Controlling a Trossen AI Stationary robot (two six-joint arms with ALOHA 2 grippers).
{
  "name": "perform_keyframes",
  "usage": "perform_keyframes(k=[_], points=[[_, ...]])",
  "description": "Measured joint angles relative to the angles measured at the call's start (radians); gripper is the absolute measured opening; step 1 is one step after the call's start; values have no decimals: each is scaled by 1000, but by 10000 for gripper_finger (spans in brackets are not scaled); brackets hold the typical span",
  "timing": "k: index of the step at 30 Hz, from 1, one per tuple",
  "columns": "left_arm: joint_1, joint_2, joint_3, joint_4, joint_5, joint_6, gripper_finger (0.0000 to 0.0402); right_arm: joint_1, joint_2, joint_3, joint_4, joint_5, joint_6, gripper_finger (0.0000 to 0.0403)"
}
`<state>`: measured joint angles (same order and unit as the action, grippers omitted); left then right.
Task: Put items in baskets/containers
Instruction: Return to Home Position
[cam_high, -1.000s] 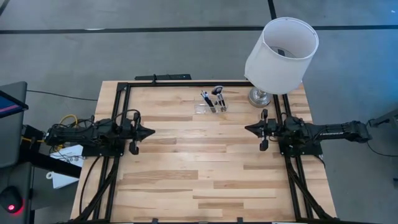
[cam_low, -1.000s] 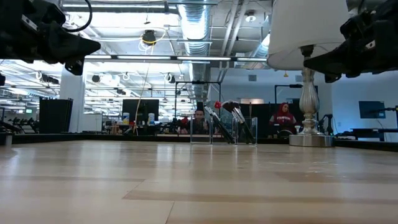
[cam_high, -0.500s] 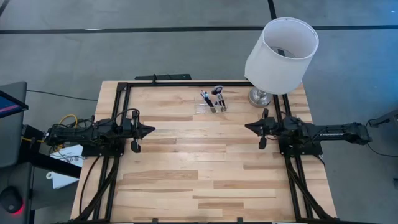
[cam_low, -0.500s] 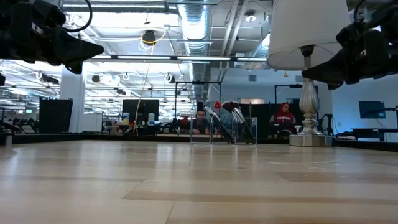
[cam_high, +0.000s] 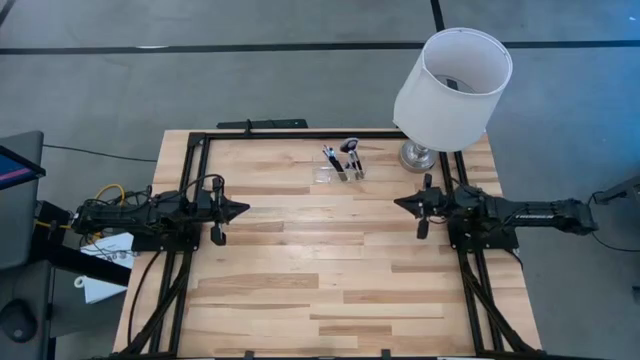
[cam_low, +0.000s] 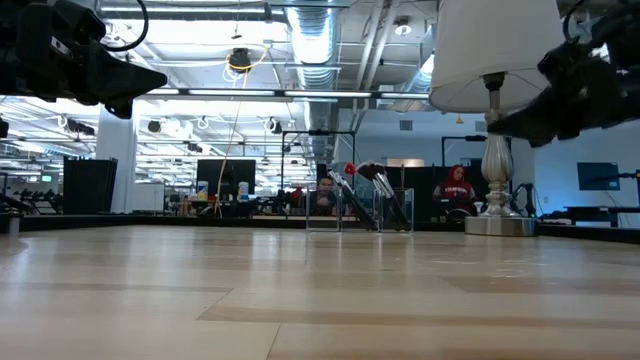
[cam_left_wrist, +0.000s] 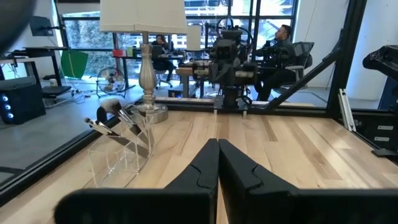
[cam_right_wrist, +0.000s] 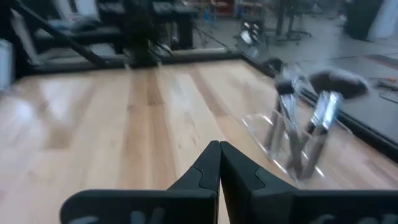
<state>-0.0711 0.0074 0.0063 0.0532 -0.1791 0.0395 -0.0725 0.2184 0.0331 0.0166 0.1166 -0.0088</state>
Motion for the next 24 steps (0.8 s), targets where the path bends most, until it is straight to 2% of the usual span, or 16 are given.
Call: perform_keyframes(k=[4, 6, 11, 24], points=[[0, 0, 0, 0, 0, 0, 6, 38, -68, 15, 20, -117, -23, 1], [0, 0, 0, 0, 0, -4, 6, 59, -114, 15, -27, -142, -26, 1], [0, 0, 0, 0, 0, -44, 6, 89, -218, 20, -126, -112, -31, 1], [0, 6, 0, 5, 1, -44, 6, 90, -200, 20, -133, -114, -43, 1]])
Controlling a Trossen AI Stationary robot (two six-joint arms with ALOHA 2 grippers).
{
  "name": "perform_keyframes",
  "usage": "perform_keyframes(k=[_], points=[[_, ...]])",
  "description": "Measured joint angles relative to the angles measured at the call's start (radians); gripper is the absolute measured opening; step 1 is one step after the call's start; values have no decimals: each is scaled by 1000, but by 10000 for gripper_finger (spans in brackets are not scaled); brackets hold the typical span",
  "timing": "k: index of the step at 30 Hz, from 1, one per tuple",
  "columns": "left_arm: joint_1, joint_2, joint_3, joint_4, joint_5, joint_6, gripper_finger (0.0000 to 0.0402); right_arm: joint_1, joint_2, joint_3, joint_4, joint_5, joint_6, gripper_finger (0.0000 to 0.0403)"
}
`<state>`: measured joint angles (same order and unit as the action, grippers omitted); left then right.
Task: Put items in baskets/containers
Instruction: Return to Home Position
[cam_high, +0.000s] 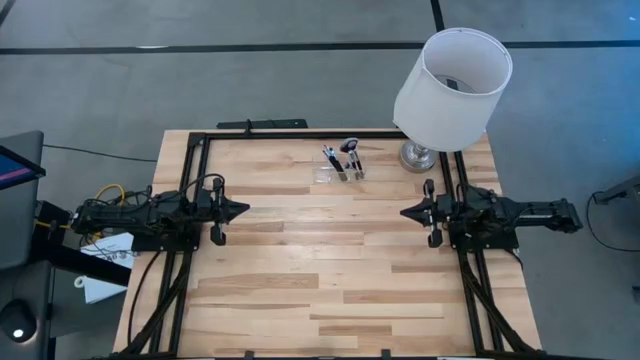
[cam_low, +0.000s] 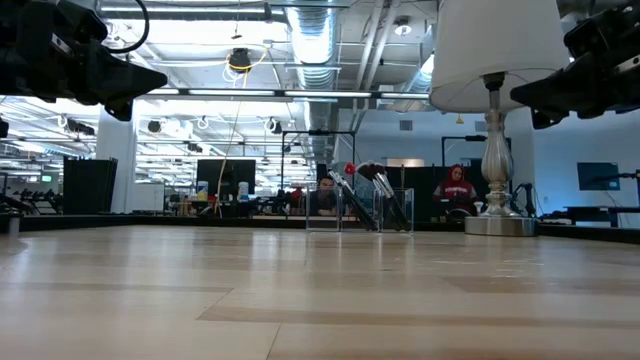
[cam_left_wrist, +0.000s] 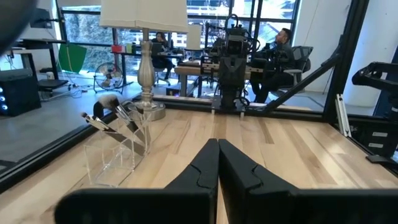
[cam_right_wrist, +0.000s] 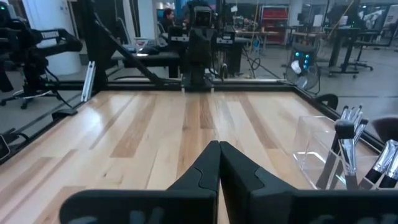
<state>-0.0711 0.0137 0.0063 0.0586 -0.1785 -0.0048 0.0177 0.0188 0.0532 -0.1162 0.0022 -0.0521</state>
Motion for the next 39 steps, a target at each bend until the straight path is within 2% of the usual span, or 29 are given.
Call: perform_keyframes(k=[39], points=[[0, 3, 0, 16, 0, 0, 6, 0, 0, 0, -1, -1, -27, 1]])
